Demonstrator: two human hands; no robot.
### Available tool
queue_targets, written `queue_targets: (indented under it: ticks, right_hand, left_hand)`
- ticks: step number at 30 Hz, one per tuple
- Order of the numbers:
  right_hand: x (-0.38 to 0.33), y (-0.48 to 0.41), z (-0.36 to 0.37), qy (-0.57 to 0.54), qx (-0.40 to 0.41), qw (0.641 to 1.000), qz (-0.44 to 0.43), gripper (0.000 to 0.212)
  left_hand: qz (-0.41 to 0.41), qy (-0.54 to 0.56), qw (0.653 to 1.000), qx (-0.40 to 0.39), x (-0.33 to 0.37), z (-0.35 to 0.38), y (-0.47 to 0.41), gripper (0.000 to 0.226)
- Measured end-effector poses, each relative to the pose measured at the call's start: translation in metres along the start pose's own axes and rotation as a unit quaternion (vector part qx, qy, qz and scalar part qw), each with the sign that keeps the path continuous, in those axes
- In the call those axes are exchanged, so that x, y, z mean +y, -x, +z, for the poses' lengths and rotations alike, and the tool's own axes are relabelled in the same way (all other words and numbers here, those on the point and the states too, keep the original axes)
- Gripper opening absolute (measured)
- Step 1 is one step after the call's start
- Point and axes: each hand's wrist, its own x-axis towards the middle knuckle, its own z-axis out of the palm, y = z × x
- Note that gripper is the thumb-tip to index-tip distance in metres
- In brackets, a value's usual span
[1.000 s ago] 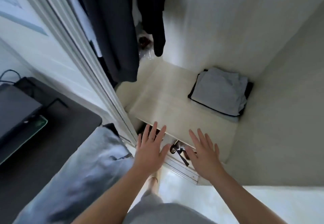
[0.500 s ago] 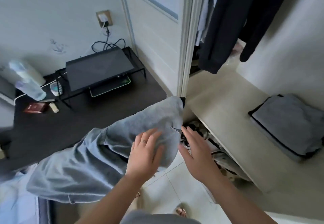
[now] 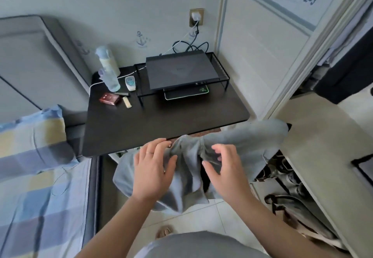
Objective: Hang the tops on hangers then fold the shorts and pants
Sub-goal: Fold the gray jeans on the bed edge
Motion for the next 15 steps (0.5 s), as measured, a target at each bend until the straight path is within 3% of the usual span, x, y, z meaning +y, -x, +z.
queue_targets:
  ticks: [3,9,13,15]
  right_hand:
    - [-0.003,0.011,0.030,-0.015,-0.012,0.998,0.058,0.040]
    - [-0.005,0.014,0.057,0.016,0.053,0.989,0.138,0.034]
    - [-0.001,0.022,0.082,0.014,-0.025,0.976,0.214,0.023]
    - [-0.002,0.026,0.090,-0.013,-0.013,0.978,0.208,0.019]
  left_hand:
    - [-0.021,0.003,0.998,-0.057,-0.041,-0.006,0.007,0.043]
    - [-0.037,0.009,0.990,-0.139,-0.089,-0.005,0.024,0.066]
    - [-0.027,0.009,0.983,-0.183,-0.114,-0.005,0.028,0.070]
    - [-0.040,0.007,0.981,-0.191,-0.121,-0.006,0.034,0.065]
